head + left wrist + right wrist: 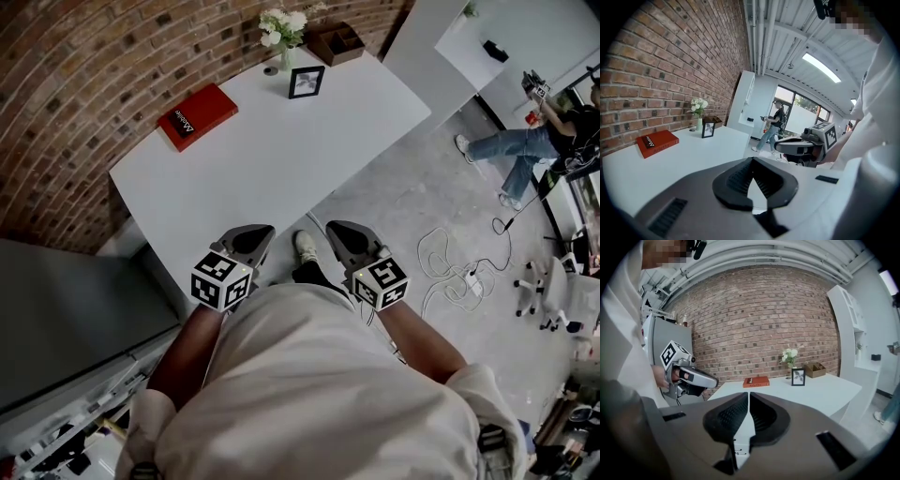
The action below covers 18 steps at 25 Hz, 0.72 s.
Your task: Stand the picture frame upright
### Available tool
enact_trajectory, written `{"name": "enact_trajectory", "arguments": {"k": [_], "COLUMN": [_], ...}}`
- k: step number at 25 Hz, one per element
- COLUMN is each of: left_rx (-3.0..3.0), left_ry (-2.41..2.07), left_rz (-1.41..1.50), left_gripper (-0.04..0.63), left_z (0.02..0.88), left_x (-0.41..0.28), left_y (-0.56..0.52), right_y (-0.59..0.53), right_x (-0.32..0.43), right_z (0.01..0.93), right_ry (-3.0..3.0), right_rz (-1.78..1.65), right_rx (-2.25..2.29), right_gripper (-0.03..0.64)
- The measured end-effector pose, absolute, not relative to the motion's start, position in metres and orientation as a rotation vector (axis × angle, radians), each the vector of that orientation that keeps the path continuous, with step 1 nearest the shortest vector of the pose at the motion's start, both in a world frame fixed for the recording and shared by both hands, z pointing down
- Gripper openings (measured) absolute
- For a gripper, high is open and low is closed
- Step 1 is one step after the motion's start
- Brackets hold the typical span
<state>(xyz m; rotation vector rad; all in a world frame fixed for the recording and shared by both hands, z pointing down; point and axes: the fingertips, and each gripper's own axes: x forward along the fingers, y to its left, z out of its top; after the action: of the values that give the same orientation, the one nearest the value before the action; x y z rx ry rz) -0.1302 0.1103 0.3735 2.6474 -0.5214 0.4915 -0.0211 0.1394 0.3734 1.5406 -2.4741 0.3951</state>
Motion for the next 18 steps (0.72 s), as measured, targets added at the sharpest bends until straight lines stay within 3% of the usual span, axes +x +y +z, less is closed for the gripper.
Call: {"name": "enact_trajectory", "arguments": {"k": [18], "left_rx": [2.642], "left_ry": [-0.547], "left_rz": [0.476], "left_gripper": [-0.003], "left_z": [0.373], "left_x": [-0.139], "left_y": [0.115], "right_y": [0.141], "right_x": [-0.02], "right_z": [0.36], "right_ry": [-2.48], "right_rz": [0.353], "right_rx": [1.552], "right_gripper": [0.012]}}
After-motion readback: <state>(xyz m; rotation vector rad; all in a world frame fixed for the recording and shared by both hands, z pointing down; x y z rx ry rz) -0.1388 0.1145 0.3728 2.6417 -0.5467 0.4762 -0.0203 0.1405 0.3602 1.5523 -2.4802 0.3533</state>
